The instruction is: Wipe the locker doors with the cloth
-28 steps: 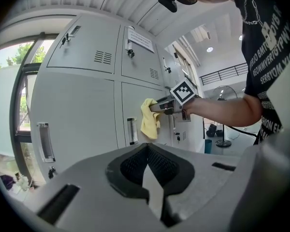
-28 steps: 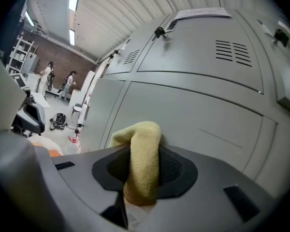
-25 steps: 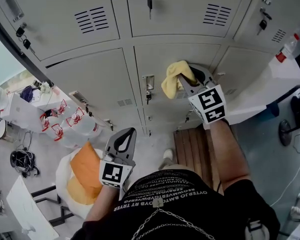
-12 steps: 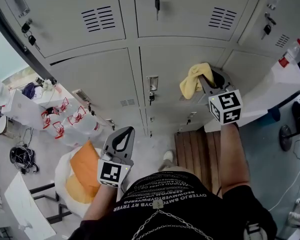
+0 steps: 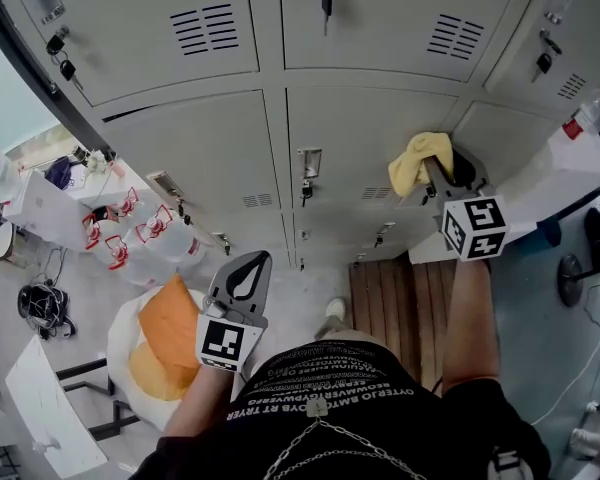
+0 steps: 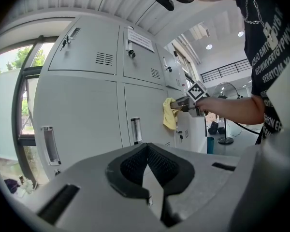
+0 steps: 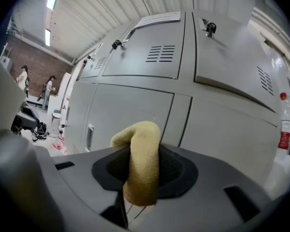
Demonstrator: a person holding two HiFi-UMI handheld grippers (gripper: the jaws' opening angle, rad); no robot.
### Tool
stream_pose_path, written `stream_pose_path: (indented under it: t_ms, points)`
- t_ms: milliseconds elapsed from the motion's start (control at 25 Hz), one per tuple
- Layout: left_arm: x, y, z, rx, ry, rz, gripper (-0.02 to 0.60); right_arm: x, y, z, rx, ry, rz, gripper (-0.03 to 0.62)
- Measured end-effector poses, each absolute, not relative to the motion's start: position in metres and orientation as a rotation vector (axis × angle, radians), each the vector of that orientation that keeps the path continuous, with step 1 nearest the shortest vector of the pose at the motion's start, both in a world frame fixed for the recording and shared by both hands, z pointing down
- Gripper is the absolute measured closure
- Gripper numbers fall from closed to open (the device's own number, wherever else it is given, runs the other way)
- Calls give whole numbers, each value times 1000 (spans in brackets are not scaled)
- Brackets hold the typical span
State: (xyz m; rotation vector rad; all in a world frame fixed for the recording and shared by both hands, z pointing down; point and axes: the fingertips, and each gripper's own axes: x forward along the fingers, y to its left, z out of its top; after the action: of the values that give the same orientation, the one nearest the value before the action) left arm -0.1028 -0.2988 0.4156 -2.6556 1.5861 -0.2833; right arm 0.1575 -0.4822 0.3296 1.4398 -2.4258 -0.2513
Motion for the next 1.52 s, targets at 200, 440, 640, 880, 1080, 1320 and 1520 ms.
stream_pose_path:
  t_ms: [200,440,640,880,1080,1320,1520]
  points:
    - [-103,-298,414,-2658,1595,-275,575,105,-449,343,1249,-2556,-216,476]
    - [-105,-290,416,-2642,1605,-273,575,37,-450,388,1063,-2564,-187,476]
    - [-115,-277,417,-2624,1649,-287,575,3,-458,407,990,-2559,-184,476]
    - [-127,-266,418,-2613,1699,-305,575,-12,-468,422,963,-2495,-195,476]
    - [-126,-263,421,-2619,1690,-326,575,-6,-473,425,990,-2462,-214,477]
    - [-115,-270,422,-2644,1642,-333,575,16,-479,432,1031,-2428,-233,479]
    - [-98,-276,423,-2665,1591,-324,575,46,-483,436,1087,-2389,-207,480]
